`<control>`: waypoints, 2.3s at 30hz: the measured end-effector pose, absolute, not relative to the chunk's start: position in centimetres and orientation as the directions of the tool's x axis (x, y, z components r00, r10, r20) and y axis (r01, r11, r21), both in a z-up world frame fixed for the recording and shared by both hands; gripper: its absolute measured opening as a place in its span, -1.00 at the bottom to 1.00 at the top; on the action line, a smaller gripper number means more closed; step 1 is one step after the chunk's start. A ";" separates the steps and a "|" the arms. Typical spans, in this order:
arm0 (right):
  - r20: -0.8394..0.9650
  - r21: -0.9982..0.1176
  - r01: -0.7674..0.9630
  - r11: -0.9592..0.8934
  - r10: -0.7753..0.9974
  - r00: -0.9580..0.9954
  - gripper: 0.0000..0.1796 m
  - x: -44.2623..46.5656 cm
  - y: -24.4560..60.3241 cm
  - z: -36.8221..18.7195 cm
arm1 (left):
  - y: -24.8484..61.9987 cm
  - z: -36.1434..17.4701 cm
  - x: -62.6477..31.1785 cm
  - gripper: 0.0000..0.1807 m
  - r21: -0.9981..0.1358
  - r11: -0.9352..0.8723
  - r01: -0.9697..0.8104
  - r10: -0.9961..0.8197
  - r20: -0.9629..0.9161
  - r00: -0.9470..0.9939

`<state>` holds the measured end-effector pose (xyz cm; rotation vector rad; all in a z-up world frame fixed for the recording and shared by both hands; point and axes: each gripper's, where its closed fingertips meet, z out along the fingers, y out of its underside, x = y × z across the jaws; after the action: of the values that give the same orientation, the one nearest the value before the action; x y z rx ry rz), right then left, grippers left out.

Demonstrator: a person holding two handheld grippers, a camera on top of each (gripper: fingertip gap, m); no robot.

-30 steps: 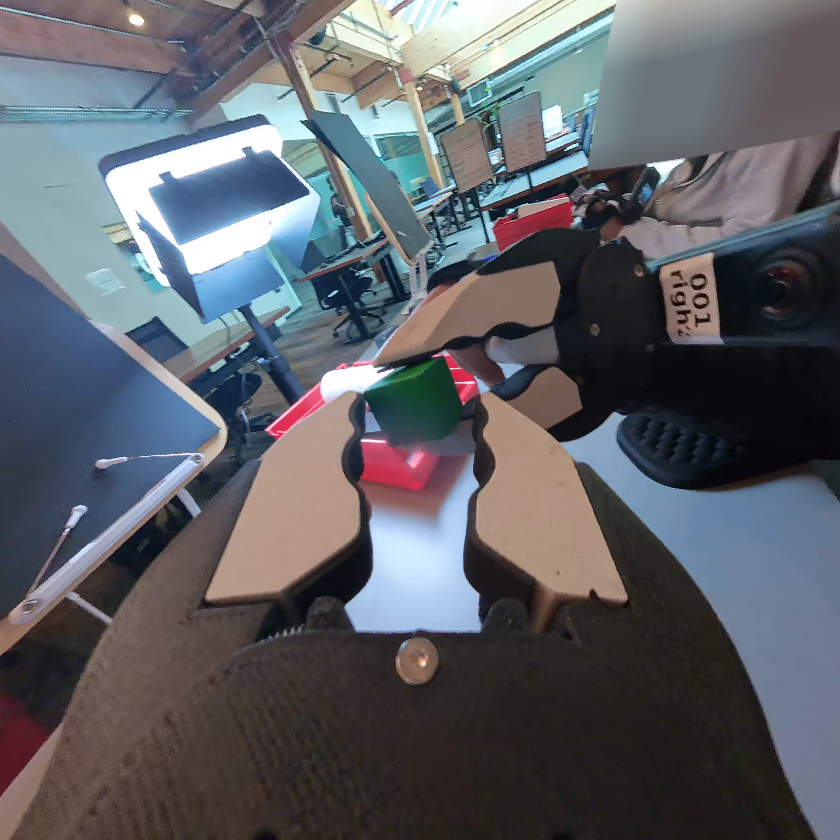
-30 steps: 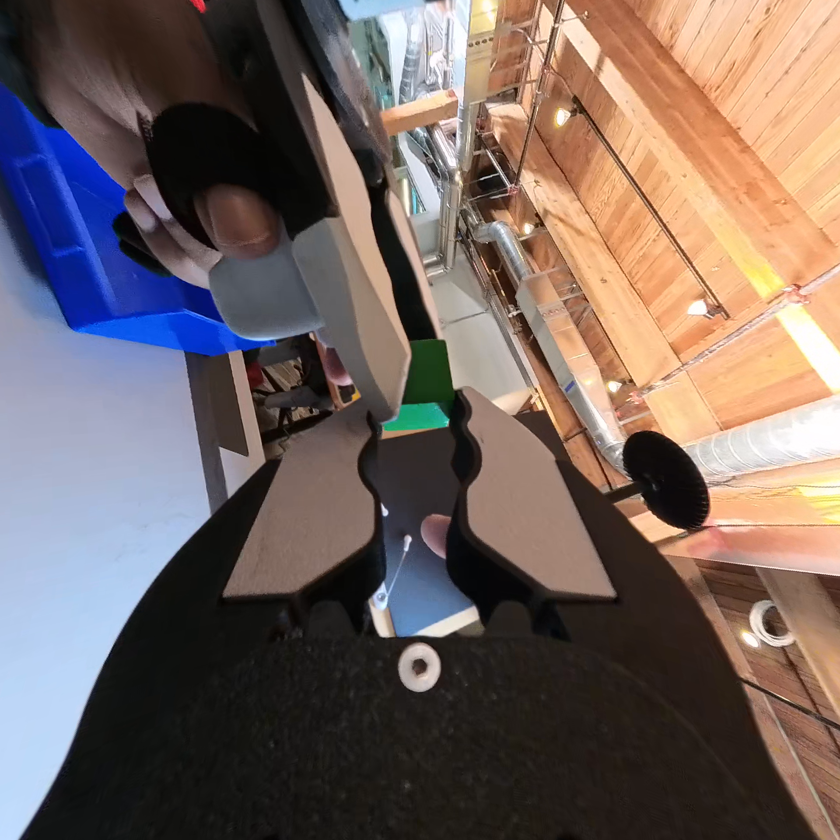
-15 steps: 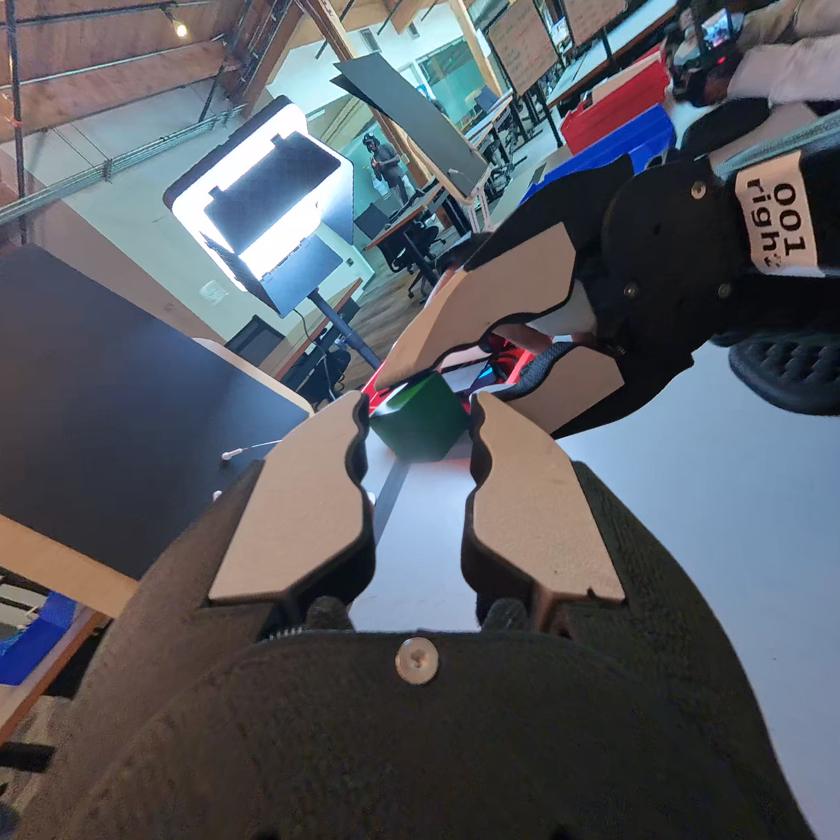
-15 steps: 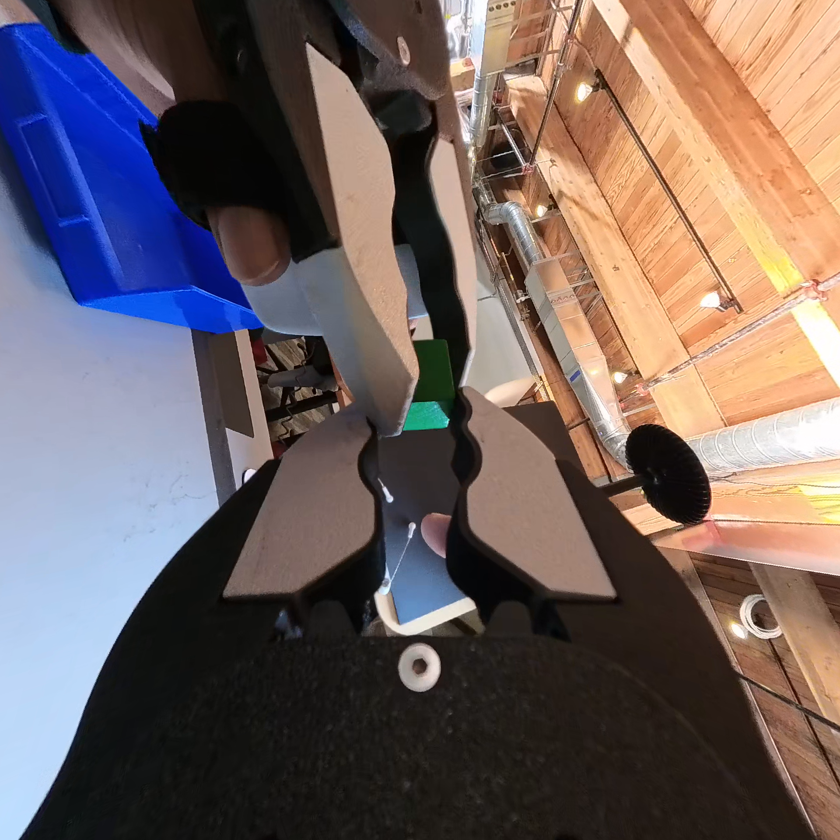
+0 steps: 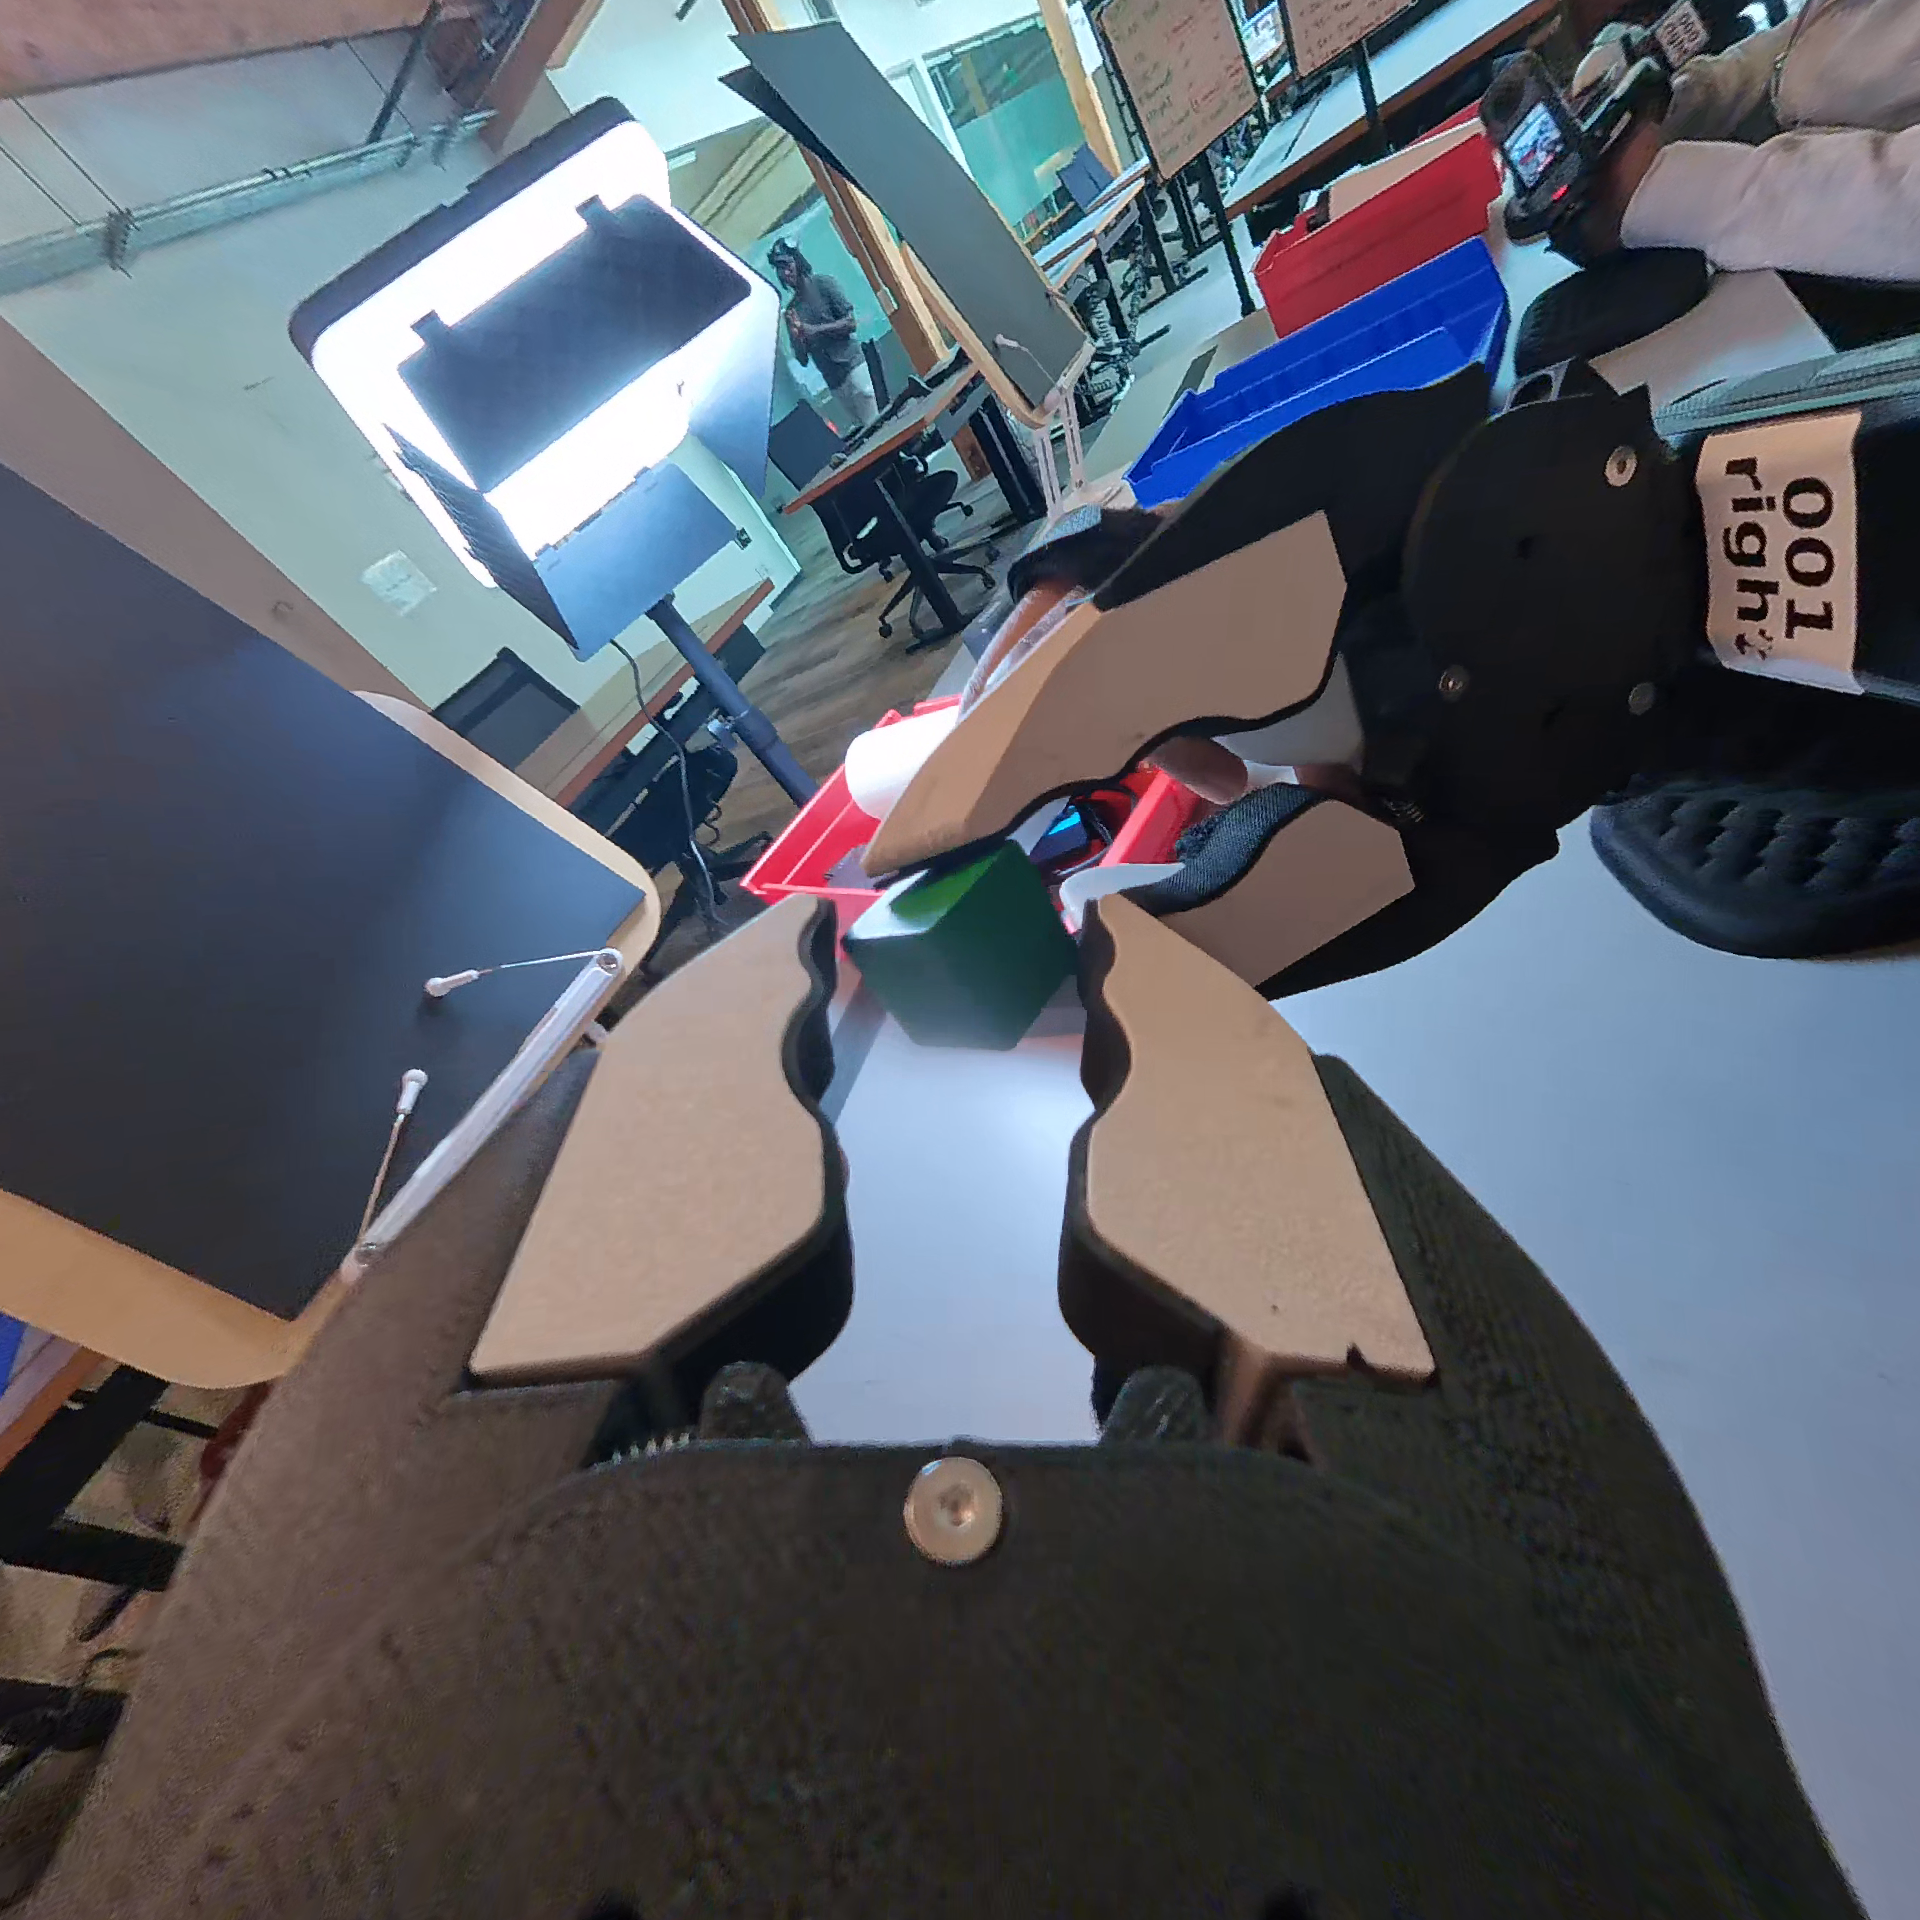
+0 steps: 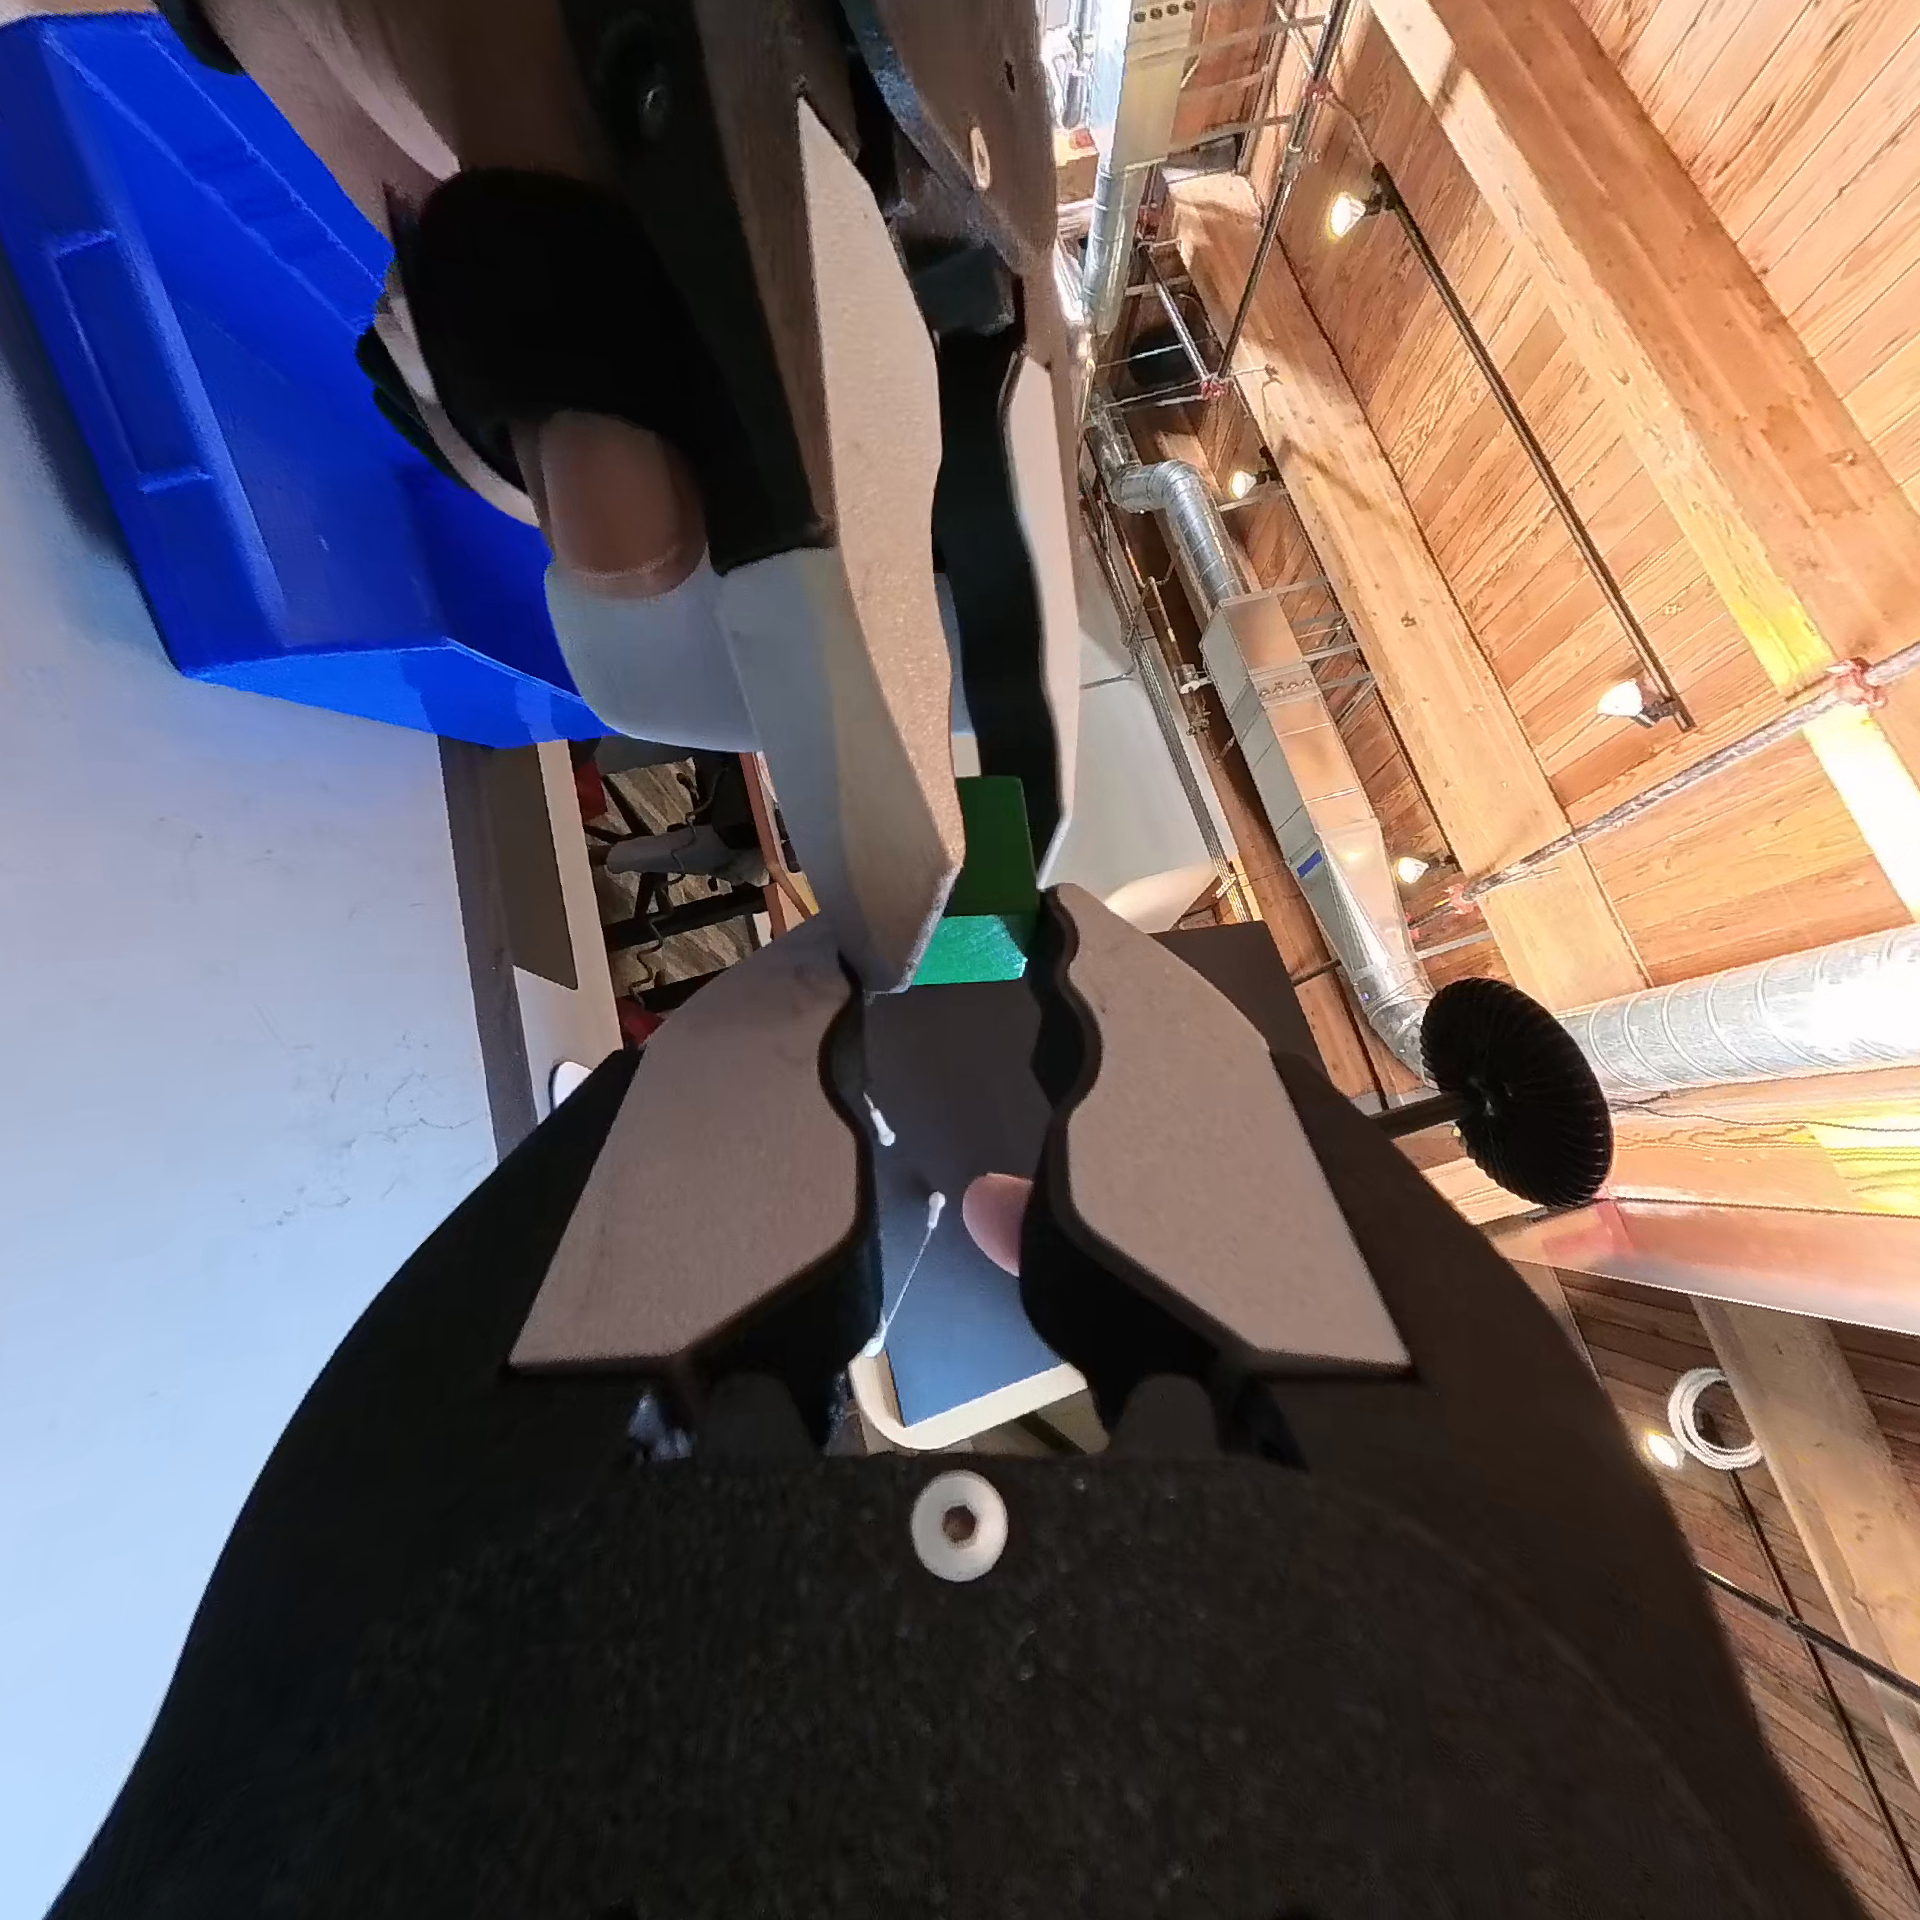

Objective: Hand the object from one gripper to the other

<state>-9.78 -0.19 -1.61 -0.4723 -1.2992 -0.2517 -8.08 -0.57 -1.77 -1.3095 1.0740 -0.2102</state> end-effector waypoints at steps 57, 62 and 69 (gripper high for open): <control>0.176 -0.984 -0.017 0.177 0.960 -0.218 -0.30 -9.6 -6.7 -0.1 | 0.4 -0.1 -9.8 -0.54 -0.441 0.569 -0.694 -0.133 -0.882 0.451; 0.163 -0.986 -0.060 0.155 0.974 -0.157 -0.32 -8.6 -5.1 1.1 | 0.6 -0.2 -9.9 -0.54 -0.448 0.567 -0.691 -0.138 -0.879 0.457; -0.015 -1.000 -0.026 -0.018 0.996 -0.086 -0.31 -8.7 -1.6 0.2 | -0.1 0.1 -9.3 -0.54 -0.434 0.599 -0.673 -0.127 -0.881 0.455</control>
<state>-8.70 -1.59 0.20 -1.1597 -1.2441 1.2967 -9.29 -0.05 0.06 -0.8944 1.0689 0.3992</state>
